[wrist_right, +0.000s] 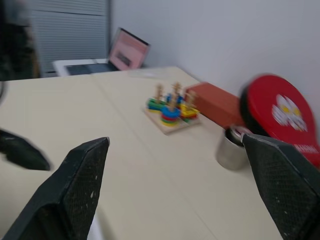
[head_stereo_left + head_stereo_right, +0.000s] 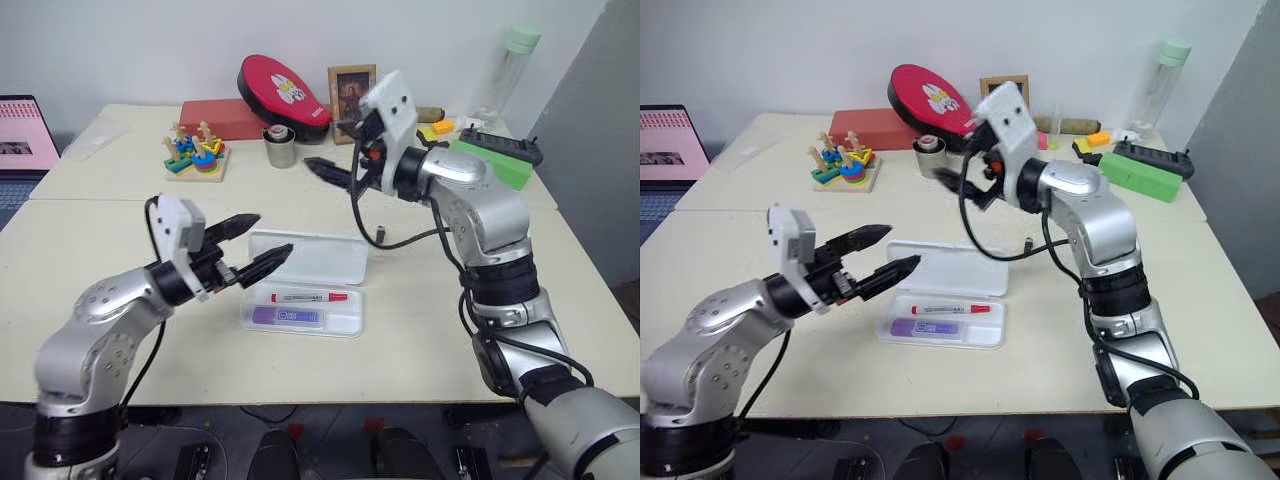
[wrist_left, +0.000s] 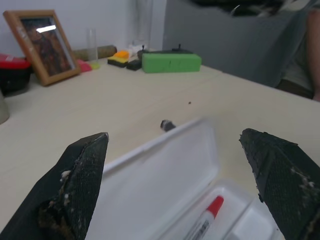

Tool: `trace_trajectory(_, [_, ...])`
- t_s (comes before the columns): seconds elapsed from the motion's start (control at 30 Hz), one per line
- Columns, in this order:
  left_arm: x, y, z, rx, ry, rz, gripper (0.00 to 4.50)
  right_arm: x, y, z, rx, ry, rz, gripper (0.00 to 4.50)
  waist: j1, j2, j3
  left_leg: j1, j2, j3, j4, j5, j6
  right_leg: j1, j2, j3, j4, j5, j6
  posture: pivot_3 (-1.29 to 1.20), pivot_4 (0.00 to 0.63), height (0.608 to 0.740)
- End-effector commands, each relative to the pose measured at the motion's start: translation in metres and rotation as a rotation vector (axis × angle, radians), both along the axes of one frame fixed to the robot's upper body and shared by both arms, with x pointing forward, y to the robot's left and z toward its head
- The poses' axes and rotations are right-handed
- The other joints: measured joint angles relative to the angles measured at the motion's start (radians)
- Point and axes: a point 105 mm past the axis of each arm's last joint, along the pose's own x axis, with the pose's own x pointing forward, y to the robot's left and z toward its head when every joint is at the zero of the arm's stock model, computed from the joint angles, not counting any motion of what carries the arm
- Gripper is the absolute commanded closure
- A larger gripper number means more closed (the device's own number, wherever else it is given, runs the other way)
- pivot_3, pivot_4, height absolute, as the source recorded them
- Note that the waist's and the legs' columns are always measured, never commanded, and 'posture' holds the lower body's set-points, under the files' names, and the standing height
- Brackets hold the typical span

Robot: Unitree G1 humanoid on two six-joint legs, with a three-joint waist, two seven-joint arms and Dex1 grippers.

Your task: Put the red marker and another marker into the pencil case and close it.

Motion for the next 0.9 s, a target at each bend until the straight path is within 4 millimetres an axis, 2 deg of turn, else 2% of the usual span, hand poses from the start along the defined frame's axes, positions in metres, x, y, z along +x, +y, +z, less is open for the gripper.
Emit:
trace_trajectory(0.03, [0.009,-0.013,0.011,-0.013,-0.057,-0.021,0.00,0.024,-0.029,-0.025,-0.039,0.060,-0.188,0.03,-0.001,0.001,0.001,0.000,0.000,0.000,0.000,0.000,0.000,0.000,0.000,0.000,0.000,0.000,0.000,0.00,0.150,0.740])
trace_trajectory(0.13, [0.016,-0.020,0.014,-0.023,-0.074,-0.020,0.00,0.030,-0.033,-0.058,-0.069,0.143,-0.237,0.03,-0.002,0.001,0.001,0.000,0.000,0.000,-0.001,0.000,0.000,-0.001,0.000,0.000,0.000,0.000,0.000,0.00,0.150,0.740])
trace_trajectory(0.33, [0.026,-0.032,0.021,-0.058,-0.098,-0.025,0.00,0.039,-0.045,-0.104,-0.105,0.254,-0.353,0.03,-0.014,0.002,0.001,-0.001,0.000,0.000,-0.001,0.000,0.001,-0.001,0.000,0.001,0.000,0.000,0.000,0.00,0.150,0.740])
trace_trajectory(0.57, [0.028,-0.037,0.023,-0.071,-0.109,-0.027,0.00,0.041,-0.059,-0.139,-0.172,0.336,-0.417,0.03,-0.020,0.002,0.001,0.000,0.000,0.000,0.000,0.000,0.000,0.000,0.000,0.001,0.000,0.000,0.000,0.00,0.150,0.740])
trace_trajectory(0.7, [0.026,-0.036,0.025,-0.074,-0.112,-0.025,0.00,0.041,-0.064,-0.149,-0.174,0.366,-0.435,0.03,-0.021,0.002,0.001,0.000,0.000,0.000,0.000,0.000,0.000,0.000,0.000,0.001,0.000,0.000,0.000,0.00,0.150,0.740])
trace_trajectory(0.8, [0.026,-0.034,0.024,-0.075,-0.111,-0.020,0.00,0.041,-0.064,-0.153,-0.167,0.382,-0.441,0.50,-0.020,0.002,0.001,0.000,0.000,0.000,0.000,0.000,0.000,0.001,0.000,0.001,0.000,0.000,0.000,0.00,0.150,0.740])
trace_trajectory(0.9, [0.027,-0.033,0.026,-0.080,-0.116,-0.012,0.00,0.041,-0.062,-0.155,-0.163,0.392,-0.436,1.28,-0.017,0.002,0.001,0.001,0.000,0.000,0.001,0.000,0.000,0.002,0.000,0.000,0.001,0.000,0.000,0.00,0.150,0.740])
